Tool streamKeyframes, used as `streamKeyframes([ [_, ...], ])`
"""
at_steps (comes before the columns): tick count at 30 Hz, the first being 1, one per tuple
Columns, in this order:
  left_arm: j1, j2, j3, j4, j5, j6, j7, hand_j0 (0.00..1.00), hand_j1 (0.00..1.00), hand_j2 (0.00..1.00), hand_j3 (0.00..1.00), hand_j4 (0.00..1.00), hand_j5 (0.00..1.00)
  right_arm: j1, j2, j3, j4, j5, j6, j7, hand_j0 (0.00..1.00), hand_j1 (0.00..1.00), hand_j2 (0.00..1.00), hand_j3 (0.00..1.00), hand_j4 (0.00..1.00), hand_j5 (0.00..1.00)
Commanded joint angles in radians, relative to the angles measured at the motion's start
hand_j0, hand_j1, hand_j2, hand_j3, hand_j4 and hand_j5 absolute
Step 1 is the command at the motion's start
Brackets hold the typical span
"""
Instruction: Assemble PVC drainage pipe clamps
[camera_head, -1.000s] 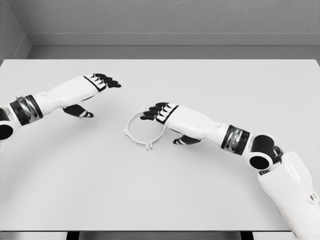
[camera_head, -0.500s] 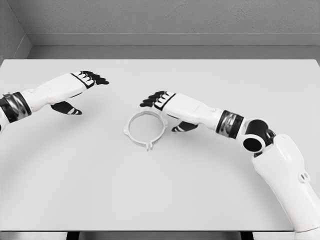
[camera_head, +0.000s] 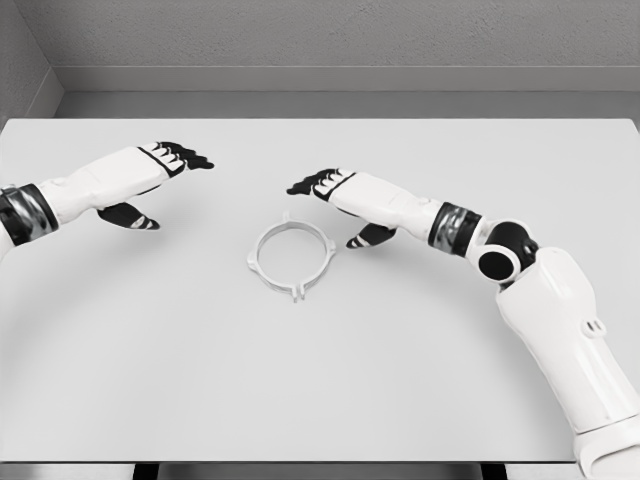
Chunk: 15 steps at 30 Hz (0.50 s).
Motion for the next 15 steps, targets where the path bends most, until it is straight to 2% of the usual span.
streamKeyframes([
  [1,0.000,0.002,0.002,0.000,0.007,0.002,0.001,1.00,1.00,1.00,1.00,1.00,1.00,-0.002,0.003,-0.001,0.015,-0.006,0.002,-0.002,1.00,1.00,1.00,1.00,1.00,1.00],
  [10,0.000,0.004,0.006,0.000,0.007,0.002,0.001,1.00,1.00,1.00,1.00,1.00,1.00,-0.005,0.017,0.002,0.017,-0.006,0.002,0.000,1.00,1.00,1.00,1.00,1.00,1.00],
  [15,0.000,0.004,0.006,0.000,0.007,0.002,0.001,1.00,1.00,1.00,1.00,1.00,1.00,-0.022,0.035,0.007,0.050,-0.005,0.002,0.000,1.00,1.00,1.00,1.00,1.00,1.00],
])
